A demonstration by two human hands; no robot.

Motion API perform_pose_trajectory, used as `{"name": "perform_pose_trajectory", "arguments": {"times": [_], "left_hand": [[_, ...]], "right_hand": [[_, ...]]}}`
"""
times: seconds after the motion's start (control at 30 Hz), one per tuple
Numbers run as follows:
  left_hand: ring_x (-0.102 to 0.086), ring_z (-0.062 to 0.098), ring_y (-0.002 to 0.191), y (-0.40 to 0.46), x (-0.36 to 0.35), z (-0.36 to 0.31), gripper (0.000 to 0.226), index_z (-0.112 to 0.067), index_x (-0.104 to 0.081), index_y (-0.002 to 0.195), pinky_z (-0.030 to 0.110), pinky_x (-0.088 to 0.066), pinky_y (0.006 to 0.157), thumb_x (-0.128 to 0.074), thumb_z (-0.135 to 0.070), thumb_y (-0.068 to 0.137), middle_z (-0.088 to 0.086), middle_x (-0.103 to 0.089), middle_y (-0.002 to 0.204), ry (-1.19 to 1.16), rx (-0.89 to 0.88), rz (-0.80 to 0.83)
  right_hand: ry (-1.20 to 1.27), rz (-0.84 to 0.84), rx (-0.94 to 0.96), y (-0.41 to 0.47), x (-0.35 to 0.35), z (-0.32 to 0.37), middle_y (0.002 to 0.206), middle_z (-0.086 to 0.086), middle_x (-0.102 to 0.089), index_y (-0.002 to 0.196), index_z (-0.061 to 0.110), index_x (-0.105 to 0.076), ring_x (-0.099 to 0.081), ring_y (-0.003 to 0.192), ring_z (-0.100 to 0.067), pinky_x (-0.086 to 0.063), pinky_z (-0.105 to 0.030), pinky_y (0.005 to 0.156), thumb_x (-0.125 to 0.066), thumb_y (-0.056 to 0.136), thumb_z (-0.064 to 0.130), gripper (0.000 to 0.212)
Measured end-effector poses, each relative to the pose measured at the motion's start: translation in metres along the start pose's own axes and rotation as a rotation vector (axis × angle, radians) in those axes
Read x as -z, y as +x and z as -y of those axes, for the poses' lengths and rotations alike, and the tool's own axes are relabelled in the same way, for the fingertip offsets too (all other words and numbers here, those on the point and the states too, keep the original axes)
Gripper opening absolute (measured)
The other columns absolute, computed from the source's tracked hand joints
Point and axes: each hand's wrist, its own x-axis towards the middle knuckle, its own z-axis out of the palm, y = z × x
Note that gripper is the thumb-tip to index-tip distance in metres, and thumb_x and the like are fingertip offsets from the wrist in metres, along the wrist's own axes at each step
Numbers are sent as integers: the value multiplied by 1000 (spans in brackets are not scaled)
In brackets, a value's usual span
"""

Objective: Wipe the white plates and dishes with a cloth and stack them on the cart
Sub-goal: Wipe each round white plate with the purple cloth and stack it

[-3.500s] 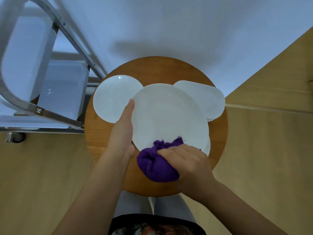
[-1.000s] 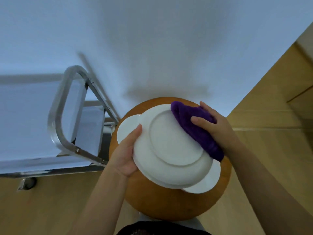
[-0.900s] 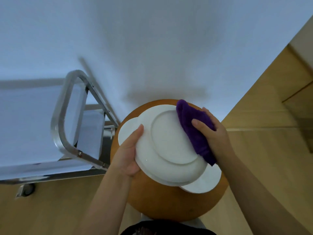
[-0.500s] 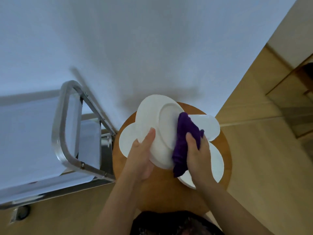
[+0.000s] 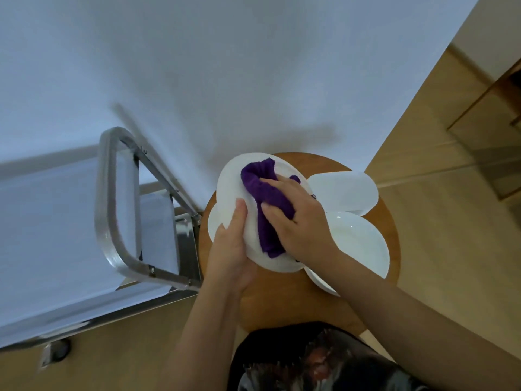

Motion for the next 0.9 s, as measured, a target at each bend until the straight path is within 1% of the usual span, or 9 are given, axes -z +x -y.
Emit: {"name": "perform_pose_trajectory", "arguments": {"times": [0.1,0.23,0.33,0.43,0.5,0.6,0.7,0.8,0.9], "left_hand": [[-63,32,107,5,9,-7,74,-17,-48,132,50,-53,90,-57,-54,69,13,-65,119,-64,-9,-33],[-67,27,102,11,26,-18,68,-18,-49,131,42,-58,75,-59,-48,71,9,-68,116,-66,-5,15],[-68,23,99,11,33,-20,55,-18,-55,123,34,-58,69,-58,-44,75,6,-70,112,-61,-2,77],[-69,21,95,9,37,-25,50,-18,-60,115,30,-57,66,-60,-44,72,4,-72,107,-18,-10,108],[-70,20,93,7,34,-26,53,-18,-60,114,29,-57,65,-63,-45,69,3,-73,104,38,-30,120],[-70,21,93,6,28,-23,54,-19,-59,115,30,-57,66,-64,-46,68,3,-73,103,86,-67,117],[-71,22,90,7,28,-25,55,-19,-60,115,31,-57,63,-62,-46,68,4,-74,102,64,-61,99],[-71,23,88,9,33,-21,48,-20,-61,112,33,-58,62,-61,-45,70,4,-74,99,82,-41,60],[-70,22,88,15,41,-16,40,-23,-60,106,32,-58,62,-60,-44,71,0,-74,96,136,-55,-21]], "right_hand": [[33,177,50,-12,10,-16,110,27,-53,117,25,-61,-52,101,8,-42,-6,87,-58,79,23,39],[-57,257,47,-20,27,-45,116,9,-61,111,21,-66,-54,109,-7,-42,-20,95,-64,74,16,37],[-214,96,46,-18,29,-59,116,-6,-61,114,9,-65,-53,105,-17,-44,-28,93,-65,76,10,39],[-38,-200,-131,-2,28,-53,93,13,-60,100,25,-60,-57,83,2,-42,-4,71,-53,80,21,21],[45,-260,-165,13,24,-43,87,16,-59,95,31,-57,-56,79,7,-40,-2,68,-51,81,23,17],[1,-99,-116,19,10,-29,107,5,-60,115,20,-59,-53,96,-5,-40,-16,85,-49,79,22,38],[-17,-24,-105,10,1,-25,109,9,-56,119,19,-58,-52,101,-12,-40,-23,88,-46,80,23,41],[51,105,-130,-11,-3,-29,100,15,-58,109,29,-57,-55,96,-5,-46,-17,83,-47,81,25,31],[25,264,-204,-30,-8,-40,85,19,-58,87,35,-55,-58,81,-2,-47,-14,70,-50,84,21,15]]}}
